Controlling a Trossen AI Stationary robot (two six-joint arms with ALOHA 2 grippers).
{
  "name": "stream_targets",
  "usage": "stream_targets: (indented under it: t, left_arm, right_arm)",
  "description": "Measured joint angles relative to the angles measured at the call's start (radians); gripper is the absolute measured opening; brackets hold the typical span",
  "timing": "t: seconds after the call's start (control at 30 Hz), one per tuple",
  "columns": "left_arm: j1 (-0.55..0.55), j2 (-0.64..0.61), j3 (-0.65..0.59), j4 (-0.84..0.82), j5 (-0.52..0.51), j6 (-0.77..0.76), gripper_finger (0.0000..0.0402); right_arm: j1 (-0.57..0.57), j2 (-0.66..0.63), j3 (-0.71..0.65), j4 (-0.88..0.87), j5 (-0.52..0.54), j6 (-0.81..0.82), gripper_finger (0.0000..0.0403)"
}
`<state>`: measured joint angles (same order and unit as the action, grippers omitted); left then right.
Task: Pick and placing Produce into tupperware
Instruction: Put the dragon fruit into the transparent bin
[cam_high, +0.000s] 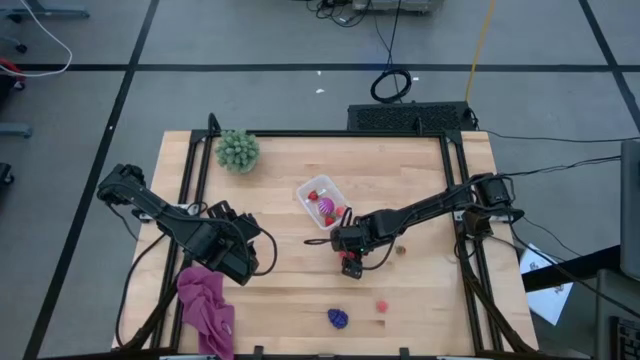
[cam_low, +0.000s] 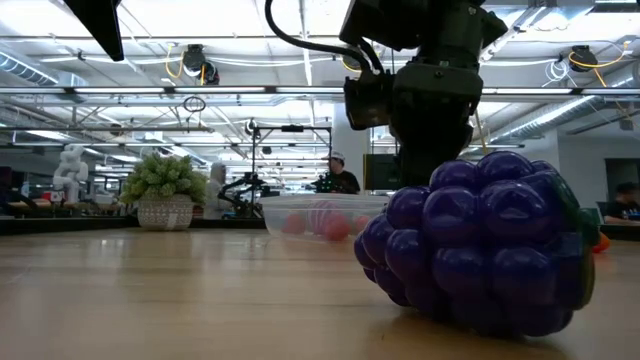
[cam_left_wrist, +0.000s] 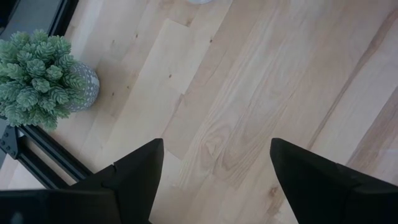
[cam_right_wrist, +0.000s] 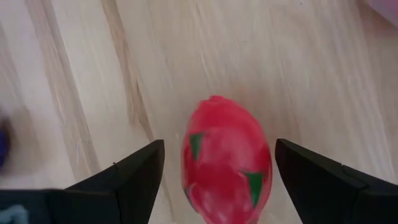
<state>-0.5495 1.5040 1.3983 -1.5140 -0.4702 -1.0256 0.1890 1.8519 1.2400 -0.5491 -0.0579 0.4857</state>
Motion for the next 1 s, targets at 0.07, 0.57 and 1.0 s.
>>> stream_targets:
  t: [0.07,0.57,1.0]
  left_arm:
    - [0.000,0.000,0.000,0.000,0.000,0.000,0.0296]
    - [0.000,0.000,0.000,0.000,0.000,0.000,0.0296]
    - [0.000,0.000,0.000,0.000,0.000,0.000,0.0296]
  right_arm:
    - [0.000,0.000,0.000,0.000,0.000,0.000,0.0293]
    - [0.000,0.000,-0.061,0.026,-0.001,0.026,0.0293]
    - [0.000,0.000,-0.061,0.028,-0.001,0.026,0.0290]
